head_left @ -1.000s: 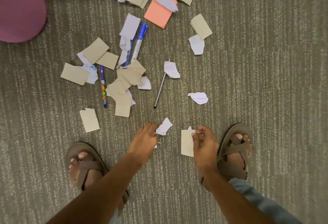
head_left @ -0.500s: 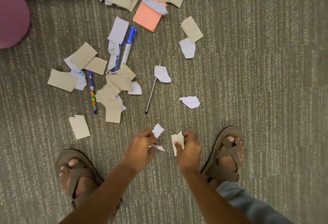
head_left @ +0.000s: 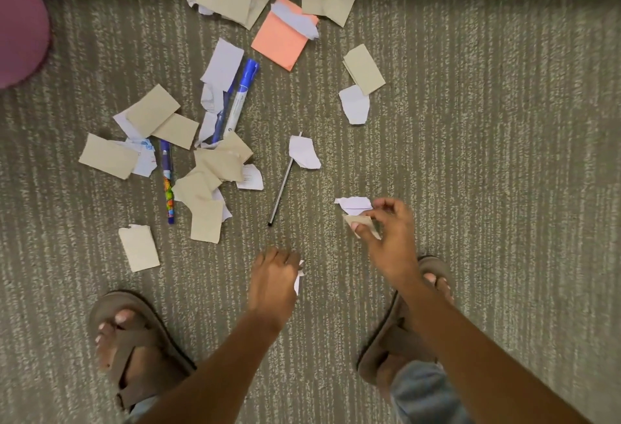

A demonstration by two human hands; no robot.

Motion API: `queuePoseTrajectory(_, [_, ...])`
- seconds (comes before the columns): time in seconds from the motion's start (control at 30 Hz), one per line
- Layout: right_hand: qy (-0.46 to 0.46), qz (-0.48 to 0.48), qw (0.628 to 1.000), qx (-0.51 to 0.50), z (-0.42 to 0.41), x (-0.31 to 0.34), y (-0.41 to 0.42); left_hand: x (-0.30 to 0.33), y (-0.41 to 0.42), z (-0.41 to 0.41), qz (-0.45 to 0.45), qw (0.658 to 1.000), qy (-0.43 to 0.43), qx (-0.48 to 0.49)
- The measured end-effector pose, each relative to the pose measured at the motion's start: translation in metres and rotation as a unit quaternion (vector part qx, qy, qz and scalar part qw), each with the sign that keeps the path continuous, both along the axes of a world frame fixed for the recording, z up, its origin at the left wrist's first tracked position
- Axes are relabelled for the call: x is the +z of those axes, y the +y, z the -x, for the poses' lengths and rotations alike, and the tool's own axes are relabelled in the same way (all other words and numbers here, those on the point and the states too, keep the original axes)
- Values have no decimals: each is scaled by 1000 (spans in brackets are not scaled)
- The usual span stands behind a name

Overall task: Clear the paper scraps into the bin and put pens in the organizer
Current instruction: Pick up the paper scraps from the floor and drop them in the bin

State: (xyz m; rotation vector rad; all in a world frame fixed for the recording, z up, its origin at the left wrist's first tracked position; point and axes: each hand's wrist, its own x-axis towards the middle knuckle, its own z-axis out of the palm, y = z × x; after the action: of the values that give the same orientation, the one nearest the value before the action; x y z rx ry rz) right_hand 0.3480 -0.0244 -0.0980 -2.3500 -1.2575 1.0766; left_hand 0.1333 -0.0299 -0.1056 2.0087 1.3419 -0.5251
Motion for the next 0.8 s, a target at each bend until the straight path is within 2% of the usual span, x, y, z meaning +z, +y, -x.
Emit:
queuePoseTrajectory(0.13, [-55, 35, 991, 116, -2, -6, 19, 9, 8, 11, 56, 986, -91, 126])
queuePoseTrajectory(0.23, [-78, 46, 991, 103, 4, -9, 29, 14, 24, 29, 58, 971, -128, 193])
queuePoseTrajectory(0.33, [-27, 58, 995, 75, 8, -5, 36, 17, 50, 53, 19, 951, -156, 265])
queuePoseTrajectory(0.47, [64, 54, 996, 33, 22, 6, 45, 17, 77, 89, -22, 903, -118, 412])
queuePoseTrajectory(0.53, [128, 50, 991, 4, 39, 11, 53, 16, 86, 101, -39, 890, -98, 444])
queuePoseTrajectory(0.63, [187, 63, 980, 0, 70, 10, 67, 14, 94, 106, -41, 901, -67, 428])
queuePoseTrajectory(0.7, [182, 50, 982, 3, 89, 7, 77, 11, 95, 103, -44, 913, -36, 404])
queuePoseTrajectory(0.8, [145, -4, 989, 35, 114, 3, 97, 6, 96, 93, -61, 904, 8, 422])
